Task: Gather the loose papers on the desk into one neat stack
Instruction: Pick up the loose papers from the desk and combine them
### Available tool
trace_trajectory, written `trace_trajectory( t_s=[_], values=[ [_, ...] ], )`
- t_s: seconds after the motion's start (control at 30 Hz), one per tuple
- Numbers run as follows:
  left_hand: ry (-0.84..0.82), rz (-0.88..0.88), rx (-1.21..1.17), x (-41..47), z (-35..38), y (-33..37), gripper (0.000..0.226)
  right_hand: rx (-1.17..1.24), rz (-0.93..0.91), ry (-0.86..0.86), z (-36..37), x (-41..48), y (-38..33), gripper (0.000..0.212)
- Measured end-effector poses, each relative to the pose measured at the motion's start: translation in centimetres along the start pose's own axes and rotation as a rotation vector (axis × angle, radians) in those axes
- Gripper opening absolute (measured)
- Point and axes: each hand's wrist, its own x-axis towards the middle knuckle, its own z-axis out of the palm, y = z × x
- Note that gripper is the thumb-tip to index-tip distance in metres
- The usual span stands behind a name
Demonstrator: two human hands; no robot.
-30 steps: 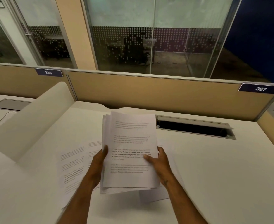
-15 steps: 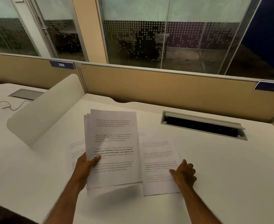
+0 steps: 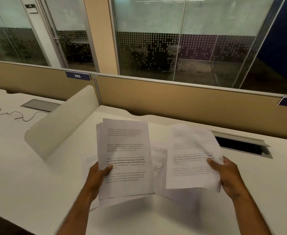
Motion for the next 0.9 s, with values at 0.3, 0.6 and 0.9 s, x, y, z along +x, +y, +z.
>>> trace_trajectory(
  t_s=[0.3, 0.6, 0.9],
  values=[
    [-0.117, -0.002, -0.037, 0.8, 1.6, 1.2, 0.040, 0.128, 0.031, -0.281, 11.7, -3.7, 0.5, 0.042],
    [-0.119, -0.051, -0.111, -0.1, 0.8, 2.0, 0.056, 0.008, -0.021, -0.154, 20.2, -4.9, 3.2, 0.025],
    [-0.069, 0.013, 0.067, 0.8, -1.4, 0.9, 0.029, -0.308, 0.109, 0.299, 16.6, -4.1, 6.8, 0.043]
  ],
)
